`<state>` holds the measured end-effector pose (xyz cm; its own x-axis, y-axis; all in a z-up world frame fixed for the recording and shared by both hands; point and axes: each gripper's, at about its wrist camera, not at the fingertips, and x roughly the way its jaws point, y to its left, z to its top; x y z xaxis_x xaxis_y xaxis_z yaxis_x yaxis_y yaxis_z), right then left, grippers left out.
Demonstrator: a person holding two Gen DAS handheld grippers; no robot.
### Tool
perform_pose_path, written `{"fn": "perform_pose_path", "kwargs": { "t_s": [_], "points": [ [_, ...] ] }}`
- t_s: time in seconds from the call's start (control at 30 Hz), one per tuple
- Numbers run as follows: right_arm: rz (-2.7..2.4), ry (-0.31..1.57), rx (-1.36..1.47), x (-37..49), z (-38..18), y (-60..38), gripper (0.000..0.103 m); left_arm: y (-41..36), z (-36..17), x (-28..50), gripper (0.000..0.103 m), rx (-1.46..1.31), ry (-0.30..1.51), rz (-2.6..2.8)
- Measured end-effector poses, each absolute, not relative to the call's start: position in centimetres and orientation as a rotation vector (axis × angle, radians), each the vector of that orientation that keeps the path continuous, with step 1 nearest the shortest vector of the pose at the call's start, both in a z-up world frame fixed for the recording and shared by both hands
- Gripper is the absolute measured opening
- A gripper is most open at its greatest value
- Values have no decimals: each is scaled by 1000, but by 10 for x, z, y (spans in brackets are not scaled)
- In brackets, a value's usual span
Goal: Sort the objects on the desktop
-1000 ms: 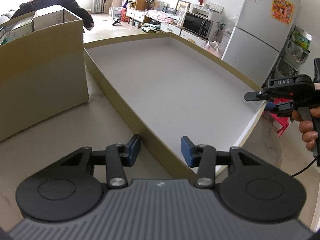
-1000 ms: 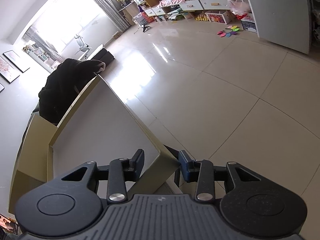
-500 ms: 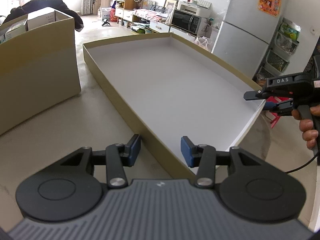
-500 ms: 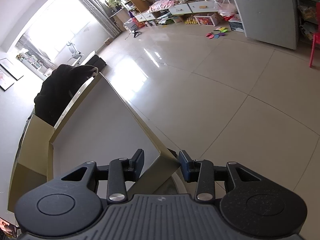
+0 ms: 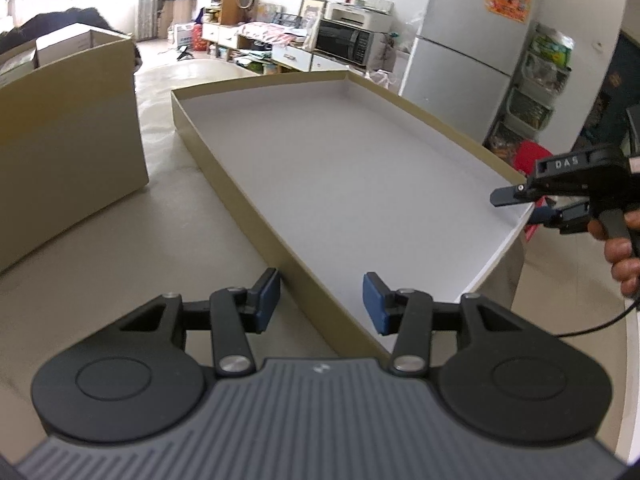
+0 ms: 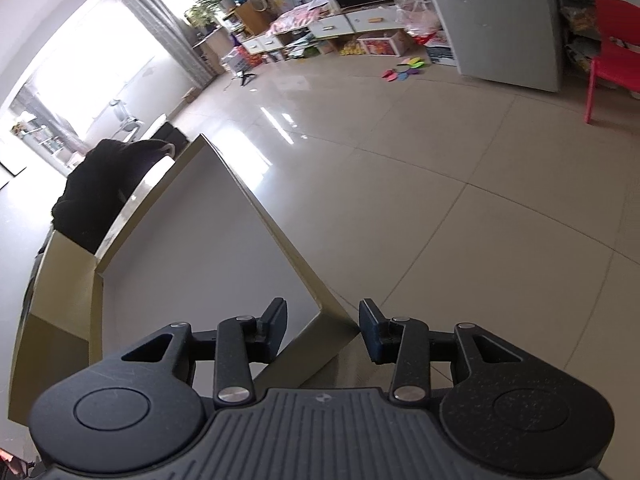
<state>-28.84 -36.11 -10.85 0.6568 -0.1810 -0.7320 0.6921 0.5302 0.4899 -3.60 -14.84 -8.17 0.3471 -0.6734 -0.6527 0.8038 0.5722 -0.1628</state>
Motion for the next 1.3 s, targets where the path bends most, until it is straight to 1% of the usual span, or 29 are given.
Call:
{"fn": "perform_pose_path", "kwargs": {
  "t_s": [0.1,0.23,0.47,0.7,0.77,0.8,0.83,0.97,1.03,1.1,1.3],
  "points": [
    [-589,684,872,-287,-108,-360,44,-148,-83,-35,46,203,739,-985],
    [-610,673,929,-288,-116,-366,48,-147,-85,-35,46,186,738,-1003],
    [-589,532,1097,-296,-142,-380,53,-142,-88,-32,46,160,736,-1028],
    [-562,433,1191,-299,-158,-398,53,-142,-89,-30,46,140,743,-1036],
    [-551,418,1201,-297,-161,-402,50,-141,-90,-30,46,139,744,-1041],
    [-545,412,1200,-297,-160,-403,45,-141,-90,-30,46,139,745,-1042],
    [-539,406,1199,-297,-160,-404,43,-141,-90,-30,46,138,745,-1042],
    [-521,373,1203,-299,-161,-409,38,-140,-89,-31,46,128,751,-1033],
    [-520,348,1216,-305,-161,-410,33,-140,-89,-31,44,127,756,-1028],
    [-528,335,1217,-310,-158,-412,32,-141,-88,-32,45,125,760,-1036],
    [-516,286,1188,-325,-141,-408,33,-143,-89,-35,43,143,758,-1044]
  ]
}}
